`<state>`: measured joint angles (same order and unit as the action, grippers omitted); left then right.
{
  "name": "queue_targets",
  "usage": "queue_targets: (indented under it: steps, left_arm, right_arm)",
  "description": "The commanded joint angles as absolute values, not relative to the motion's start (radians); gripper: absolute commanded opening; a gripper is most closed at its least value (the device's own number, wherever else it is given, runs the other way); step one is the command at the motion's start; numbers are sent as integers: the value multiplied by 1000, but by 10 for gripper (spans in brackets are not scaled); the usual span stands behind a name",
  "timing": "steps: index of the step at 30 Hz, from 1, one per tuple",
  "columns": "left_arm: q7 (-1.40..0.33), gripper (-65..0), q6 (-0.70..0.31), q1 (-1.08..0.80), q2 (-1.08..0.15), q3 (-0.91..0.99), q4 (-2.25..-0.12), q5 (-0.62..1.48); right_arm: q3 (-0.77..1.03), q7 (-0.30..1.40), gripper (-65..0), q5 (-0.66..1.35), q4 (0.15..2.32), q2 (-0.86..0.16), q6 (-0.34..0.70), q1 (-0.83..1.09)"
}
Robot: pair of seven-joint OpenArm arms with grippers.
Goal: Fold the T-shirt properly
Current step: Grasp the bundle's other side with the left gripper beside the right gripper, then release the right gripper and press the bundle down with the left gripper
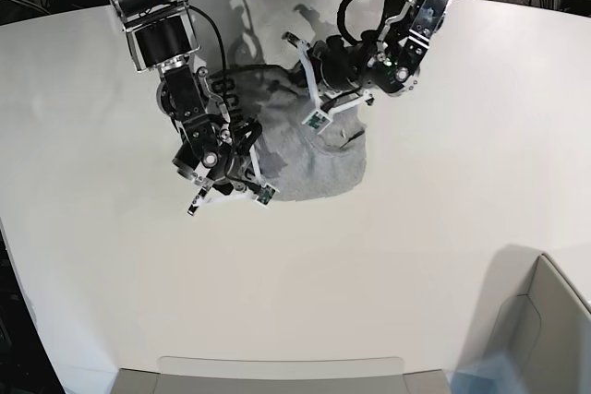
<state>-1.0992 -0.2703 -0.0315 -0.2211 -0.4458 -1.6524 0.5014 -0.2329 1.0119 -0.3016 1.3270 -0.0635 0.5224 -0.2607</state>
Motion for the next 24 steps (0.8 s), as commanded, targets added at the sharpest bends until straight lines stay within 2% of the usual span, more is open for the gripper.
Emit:
queue_targets:
  steps: [1, 7, 14, 19, 24]
  left_arm:
    - [-1096, -650, -260, -16, -231, -392, -1650, 479]
    - [-1092, -650, -260, 84, -225, -200, -1561, 479]
    - [-1015, -650, -260, 240, -194, -186, -1431, 481]
    - [-1003, -650, -260, 252, -188, -153, -1452, 481]
    - [-972, -650, -260, 245, -166, -71, -1557, 481]
  right_arm:
    - [-231, 1044, -650, -303, 1368, -68, 526, -243]
    - [-232, 1130, -650, -303, 1581, -65, 527, -90]
    - [-223, 1145, -650, -303, 1759, -30, 611, 56]
    - [-214, 1144, -650, -303, 1937, -35, 611, 79]
    - [-58, 1087, -650, -275, 1995, -31, 611, 68]
